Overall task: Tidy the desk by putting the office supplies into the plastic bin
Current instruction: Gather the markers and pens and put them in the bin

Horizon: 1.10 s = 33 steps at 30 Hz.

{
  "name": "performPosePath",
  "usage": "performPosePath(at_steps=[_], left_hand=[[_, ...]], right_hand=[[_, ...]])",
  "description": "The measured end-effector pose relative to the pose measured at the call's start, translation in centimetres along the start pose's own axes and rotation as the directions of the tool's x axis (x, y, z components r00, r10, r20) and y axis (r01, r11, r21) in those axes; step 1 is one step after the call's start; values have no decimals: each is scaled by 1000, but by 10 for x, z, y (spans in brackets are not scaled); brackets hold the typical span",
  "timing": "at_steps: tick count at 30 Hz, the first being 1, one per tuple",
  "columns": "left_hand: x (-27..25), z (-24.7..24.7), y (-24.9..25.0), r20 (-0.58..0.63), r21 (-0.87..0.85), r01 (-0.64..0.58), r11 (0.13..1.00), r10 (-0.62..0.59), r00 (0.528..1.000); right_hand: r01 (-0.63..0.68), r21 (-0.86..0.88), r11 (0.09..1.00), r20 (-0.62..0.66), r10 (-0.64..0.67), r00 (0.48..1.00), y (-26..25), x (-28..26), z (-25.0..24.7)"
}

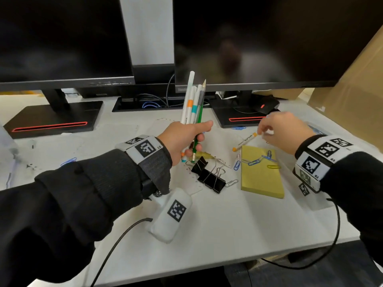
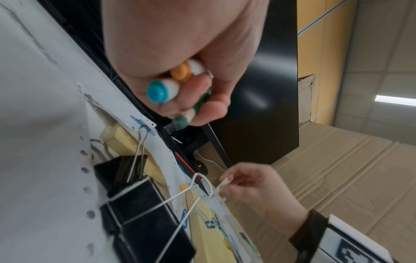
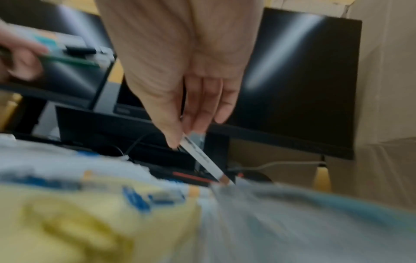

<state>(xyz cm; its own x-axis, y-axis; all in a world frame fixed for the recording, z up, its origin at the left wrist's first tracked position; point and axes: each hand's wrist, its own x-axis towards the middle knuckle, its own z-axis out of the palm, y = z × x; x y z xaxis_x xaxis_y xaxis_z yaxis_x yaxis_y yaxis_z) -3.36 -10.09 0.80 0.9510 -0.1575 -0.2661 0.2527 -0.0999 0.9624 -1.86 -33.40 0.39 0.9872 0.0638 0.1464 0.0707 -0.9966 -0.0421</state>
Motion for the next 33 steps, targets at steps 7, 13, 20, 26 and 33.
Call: performPosePath(at_steps=[7, 13, 20, 26, 33], left_hand=[[1, 9, 1, 61, -42, 51, 998, -48, 997], [0, 16, 4, 110, -68, 1, 998, 6, 994], [2, 1, 7, 48, -30, -36, 999, 37, 998], [2, -14, 3, 7, -126, 27, 992, -26, 1000], [-2, -24, 2, 23, -116, 74, 990, -72, 997]], right_hand=[[478, 88, 874, -503, -375, 779, -47, -33, -14], [707, -32, 706, -480, -631, 609, -76, -37, 2], [728, 167, 665, -417, -622, 663, -81, -32, 2], [-46, 191, 981, 63, 34, 997, -68, 6, 4], [-217, -39, 975, 336, 217, 917, -63, 27, 21]])
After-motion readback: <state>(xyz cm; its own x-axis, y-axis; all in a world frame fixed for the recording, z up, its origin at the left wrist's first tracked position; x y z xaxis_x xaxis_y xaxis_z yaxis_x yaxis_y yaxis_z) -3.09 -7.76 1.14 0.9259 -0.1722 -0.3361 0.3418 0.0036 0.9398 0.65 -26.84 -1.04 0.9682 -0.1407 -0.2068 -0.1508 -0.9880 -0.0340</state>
